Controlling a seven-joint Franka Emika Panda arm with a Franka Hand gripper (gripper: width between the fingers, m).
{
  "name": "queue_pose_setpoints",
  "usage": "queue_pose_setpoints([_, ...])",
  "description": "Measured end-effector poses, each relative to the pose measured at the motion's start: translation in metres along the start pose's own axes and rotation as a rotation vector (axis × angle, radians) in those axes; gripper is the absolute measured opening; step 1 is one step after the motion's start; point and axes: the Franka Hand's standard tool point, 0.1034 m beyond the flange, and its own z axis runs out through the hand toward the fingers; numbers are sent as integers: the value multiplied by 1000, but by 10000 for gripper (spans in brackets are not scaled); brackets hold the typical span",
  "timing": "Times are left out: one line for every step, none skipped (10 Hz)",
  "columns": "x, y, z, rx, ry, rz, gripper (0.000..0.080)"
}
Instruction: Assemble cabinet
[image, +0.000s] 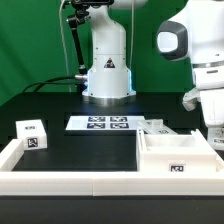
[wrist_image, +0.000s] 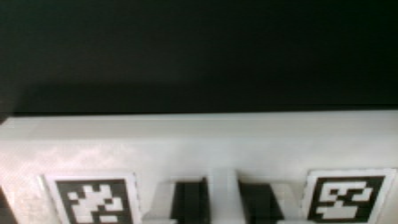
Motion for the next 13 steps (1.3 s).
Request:
queue_pose_setpoints([-8, 3, -8, -7, -8, -7, 68])
queue_pose_setpoints([-18, 6, -21, -13, -24, -30, 68])
queue_pose_setpoints([-27, 11, -32, -24, -32, -44, 68])
queue_pose_setpoints([-36, 16, -39, -32, -35, -60, 68])
queue_pose_setpoints([-47, 21, -44, -40, -39, -72, 69])
queue_pose_setpoints([-57, 27, -47, -43, -43, -75, 69])
queue_pose_setpoints([-63, 32, -48, -45, -45, -77, 69])
queue_pose_setpoints([-65, 34, -49, -45, -45, -71, 69])
queue_pose_setpoints([-65, 33, -48, -44, -45, -70, 69])
queue_pose_setpoints([-65, 33, -48, -44, -45, -70, 69])
queue_pose_setpoints([-68, 35, -48, -45, -48, -124, 69])
queue_pose_setpoints([-74, 42, -50, -49, -52, -182, 69])
queue_pose_setpoints([-74, 47, -52, -56, -51, -191, 69])
